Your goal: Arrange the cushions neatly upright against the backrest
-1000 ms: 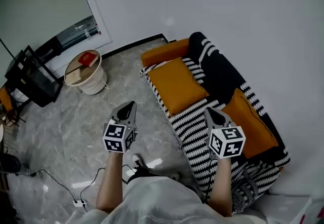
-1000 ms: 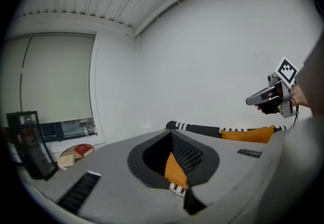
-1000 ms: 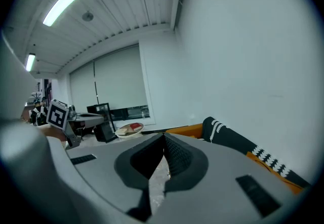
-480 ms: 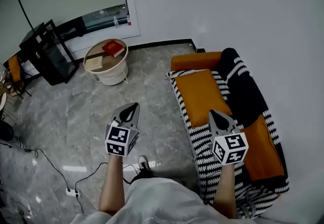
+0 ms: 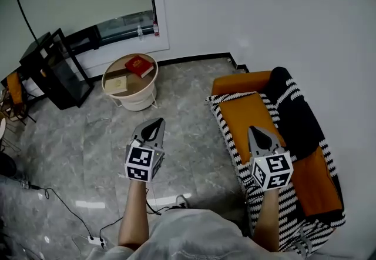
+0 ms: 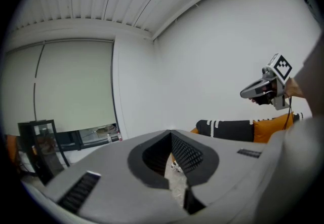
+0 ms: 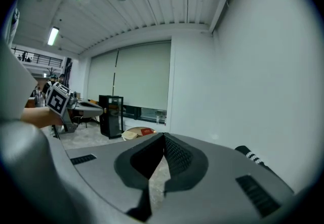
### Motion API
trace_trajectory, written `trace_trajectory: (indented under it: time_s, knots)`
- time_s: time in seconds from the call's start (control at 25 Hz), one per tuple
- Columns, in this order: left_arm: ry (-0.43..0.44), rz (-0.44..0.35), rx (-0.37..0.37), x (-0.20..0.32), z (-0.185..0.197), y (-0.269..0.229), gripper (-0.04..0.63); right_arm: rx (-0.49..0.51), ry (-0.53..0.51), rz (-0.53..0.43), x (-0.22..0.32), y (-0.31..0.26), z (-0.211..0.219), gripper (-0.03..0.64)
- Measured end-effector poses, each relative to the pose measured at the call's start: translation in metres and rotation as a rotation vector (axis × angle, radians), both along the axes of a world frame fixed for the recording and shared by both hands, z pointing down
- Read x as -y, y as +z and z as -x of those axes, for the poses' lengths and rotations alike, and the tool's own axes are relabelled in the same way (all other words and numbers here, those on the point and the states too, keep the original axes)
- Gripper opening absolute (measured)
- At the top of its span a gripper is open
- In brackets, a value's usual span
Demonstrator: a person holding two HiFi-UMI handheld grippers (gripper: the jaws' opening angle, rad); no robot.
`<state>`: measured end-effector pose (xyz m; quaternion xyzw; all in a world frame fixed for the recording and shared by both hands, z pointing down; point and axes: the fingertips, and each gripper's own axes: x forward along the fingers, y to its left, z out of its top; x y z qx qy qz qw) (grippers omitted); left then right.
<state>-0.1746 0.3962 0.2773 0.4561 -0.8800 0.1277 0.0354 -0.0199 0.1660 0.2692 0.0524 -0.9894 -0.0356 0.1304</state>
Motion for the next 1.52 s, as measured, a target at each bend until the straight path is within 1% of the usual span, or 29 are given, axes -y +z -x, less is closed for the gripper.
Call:
trace_trajectory:
  time_s: [0.08,0.2,0.28,0.32,0.44,0.52,0.6,0.72,0.8,0.92,1.08,1.2,1.32,1.52]
  knots:
    - [0.044,-0.018,0.010,-0.005,0.020,-0.004,0.009,0.007,-0.010,0.008,-0.014,0.001,0.024,0.003]
    - [0.087,-0.034,0.019,-0.010,0.052,-0.012,0.009,-0.001,-0.052,-0.003,-0.032,0.001,0.056,0.003]
    - [0.114,-0.035,0.003,-0.008,0.069,-0.016,0.009,0.005,-0.074,0.005,-0.038,-0.006,0.073,0.003]
    - [0.125,-0.034,-0.009,-0.007,0.075,-0.016,0.009,0.023,-0.078,0.029,-0.040,-0.011,0.079,0.003]
    - [0.117,-0.024,-0.045,-0.006,0.095,-0.007,0.009,0.093,-0.071,0.161,-0.035,-0.019,0.098,0.003]
    - [0.101,-0.013,-0.068,-0.004,0.109,0.003,0.011,0.099,-0.057,0.218,-0.026,-0.016,0.114,0.003]
    - [0.099,0.005,-0.081,0.001,0.122,0.014,0.011,0.070,-0.036,0.222,-0.014,-0.006,0.130,0.002]
    - [0.111,0.028,-0.079,0.017,0.144,0.020,0.011,0.038,0.003,0.187,0.011,0.004,0.158,0.002]
    - [0.124,0.036,-0.066,0.033,0.163,0.014,0.011,0.048,0.027,0.169,0.030,0.003,0.178,0.002]
    - [0.135,0.034,-0.045,0.067,0.195,0.002,0.011,0.070,0.041,0.188,0.063,0.001,0.211,0.003]
    - [0.138,0.030,-0.041,0.118,0.237,-0.008,0.011,0.050,0.053,0.210,0.108,0.002,0.245,0.003]
    - [0.164,0.035,-0.038,0.163,0.259,-0.010,0.011,0.036,0.093,0.181,0.151,-0.001,0.257,0.003]
    - [0.201,0.044,-0.035,0.202,0.274,-0.010,0.011,0.049,0.136,0.165,0.187,-0.007,0.263,0.003]
    - [0.262,0.072,-0.031,0.259,0.287,-0.008,0.011,0.059,0.227,0.148,0.233,-0.010,0.257,0.003]
